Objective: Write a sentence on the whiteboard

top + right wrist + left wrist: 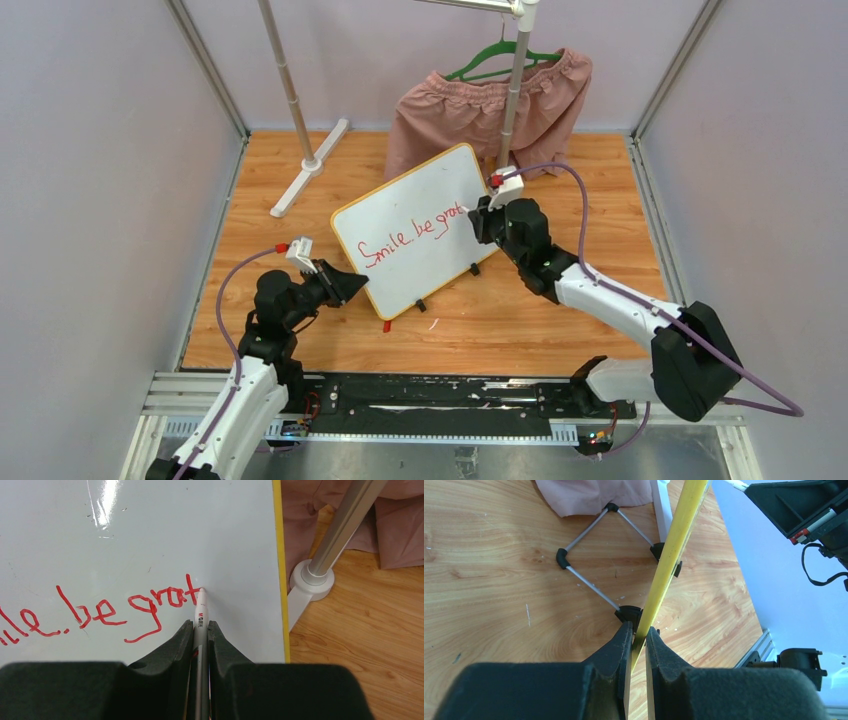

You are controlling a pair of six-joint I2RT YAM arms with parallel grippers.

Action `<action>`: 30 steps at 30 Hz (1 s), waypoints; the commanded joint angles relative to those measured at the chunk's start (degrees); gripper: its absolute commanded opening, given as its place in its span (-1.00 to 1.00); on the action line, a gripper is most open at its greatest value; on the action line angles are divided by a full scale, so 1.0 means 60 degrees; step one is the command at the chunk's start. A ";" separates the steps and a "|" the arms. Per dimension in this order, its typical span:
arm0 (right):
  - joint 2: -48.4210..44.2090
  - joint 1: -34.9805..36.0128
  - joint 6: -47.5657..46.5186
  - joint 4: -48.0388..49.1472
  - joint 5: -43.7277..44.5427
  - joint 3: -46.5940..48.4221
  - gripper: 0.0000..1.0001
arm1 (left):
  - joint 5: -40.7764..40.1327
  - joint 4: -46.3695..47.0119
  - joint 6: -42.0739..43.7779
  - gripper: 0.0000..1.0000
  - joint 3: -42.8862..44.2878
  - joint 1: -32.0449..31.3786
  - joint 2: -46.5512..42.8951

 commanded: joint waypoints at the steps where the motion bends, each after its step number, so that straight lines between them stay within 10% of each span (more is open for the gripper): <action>1: 0.0006 -0.0225 0.0018 0.0175 0.0182 0.0290 -1.00 | -0.0044 -0.0403 0.0057 -1.00 0.0169 -0.0041 0.0009; 30: -0.0009 -0.0231 0.0113 0.0097 0.0205 -0.0001 -1.00 | -0.0059 -0.0401 0.0065 -1.00 0.0164 -0.0041 0.0037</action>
